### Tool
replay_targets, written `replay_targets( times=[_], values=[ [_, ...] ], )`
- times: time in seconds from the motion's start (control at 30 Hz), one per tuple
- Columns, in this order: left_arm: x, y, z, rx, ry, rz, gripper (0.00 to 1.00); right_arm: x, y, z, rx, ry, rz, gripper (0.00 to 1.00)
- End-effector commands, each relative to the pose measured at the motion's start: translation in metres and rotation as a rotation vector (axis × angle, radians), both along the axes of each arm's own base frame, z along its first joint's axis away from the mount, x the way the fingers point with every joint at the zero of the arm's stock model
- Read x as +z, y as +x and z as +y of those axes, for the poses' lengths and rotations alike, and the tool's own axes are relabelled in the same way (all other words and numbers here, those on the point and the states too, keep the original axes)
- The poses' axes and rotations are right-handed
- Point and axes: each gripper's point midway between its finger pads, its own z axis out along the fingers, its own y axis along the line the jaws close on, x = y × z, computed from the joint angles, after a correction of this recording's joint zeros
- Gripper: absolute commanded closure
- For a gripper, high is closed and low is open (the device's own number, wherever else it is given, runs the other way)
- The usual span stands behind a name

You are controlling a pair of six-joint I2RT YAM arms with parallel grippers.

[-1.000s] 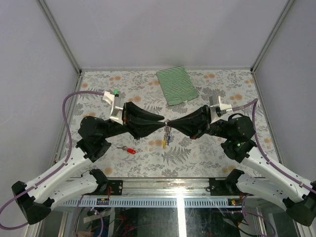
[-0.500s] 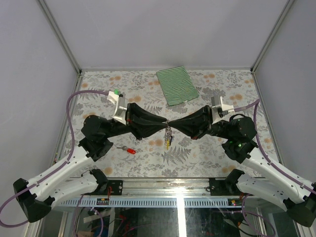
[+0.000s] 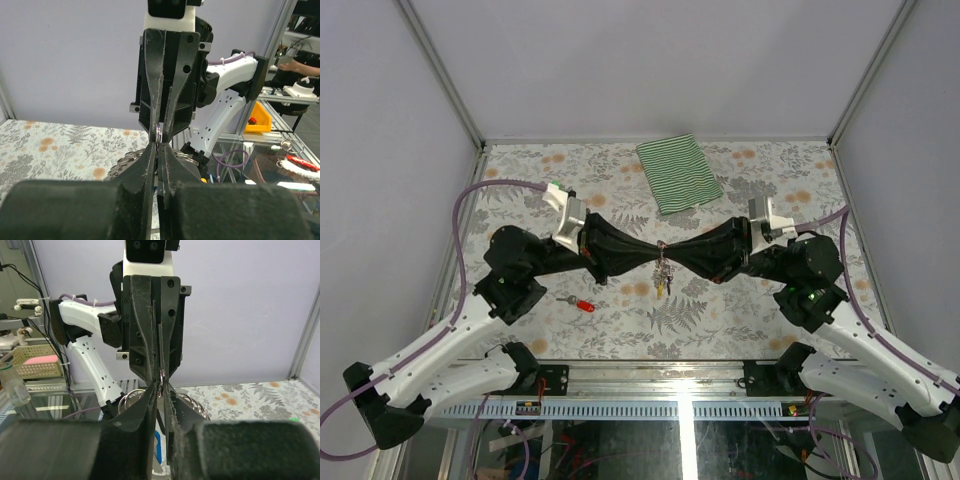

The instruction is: Put the keys on the keyring

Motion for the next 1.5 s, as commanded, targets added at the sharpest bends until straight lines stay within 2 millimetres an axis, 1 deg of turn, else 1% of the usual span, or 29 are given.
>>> replay_targets(
  times=[0.0, 0.1, 0.13, 0.23, 0.27, 0.3, 0.47, 0.6, 0.8, 0.97, 1.23, 1.47],
  values=[
    [0.009, -0.006, 0.005, 0.008, 0.097, -0.082, 1.0, 0.028, -0.012, -0.016, -0.048, -0.004, -0.133, 0.8],
    [0.001, -0.003, 0.007, 0.029, 0.22, -0.09, 1.0, 0.021, -0.009, -0.02, -0.082, -0.068, -0.135, 0.74],
    [-0.002, -0.001, 0.009, 0.039, 0.267, -0.089, 1.0, 0.014, -0.008, -0.02, -0.088, -0.105, -0.119, 0.72],
    [-0.014, 0.003, 0.015, 0.053, 0.411, -0.069, 1.0, 0.002, -0.006, -0.021, -0.096, -0.18, -0.105, 0.68],
    [-0.014, 0.006, 0.014, 0.06, 0.436, -0.076, 1.0, -0.001, -0.005, -0.021, -0.099, -0.198, -0.093, 0.67],
    [-0.024, 0.008, 0.016, 0.059, 0.501, -0.048, 1.0, -0.004, -0.003, -0.021, -0.105, -0.216, -0.076, 0.66],
    [-0.052, 0.017, 0.02, 0.047, 0.705, 0.008, 1.0, -0.016, 0.009, -0.018, -0.142, -0.286, -0.006, 0.63],
    [-0.061, 0.018, 0.023, 0.027, 0.794, 0.027, 1.0, -0.025, 0.015, -0.014, -0.145, -0.311, 0.016, 0.62],
    [-0.058, 0.016, 0.024, 0.009, 0.811, 0.014, 1.0, -0.036, 0.012, -0.002, -0.075, -0.328, 0.028, 0.61],
    [-0.059, 0.013, 0.023, -0.007, 0.813, 0.009, 1.0, -0.035, 0.008, 0.007, -0.009, -0.32, 0.029, 0.61],
    [-0.056, 0.012, 0.022, -0.015, 0.808, -0.001, 1.0, -0.033, 0.01, 0.019, 0.039, -0.31, 0.032, 0.6],
    [-0.056, 0.012, 0.022, -0.014, 0.807, -0.006, 1.0, -0.044, 0.009, 0.026, 0.089, -0.34, 0.056, 0.62]
  ],
)
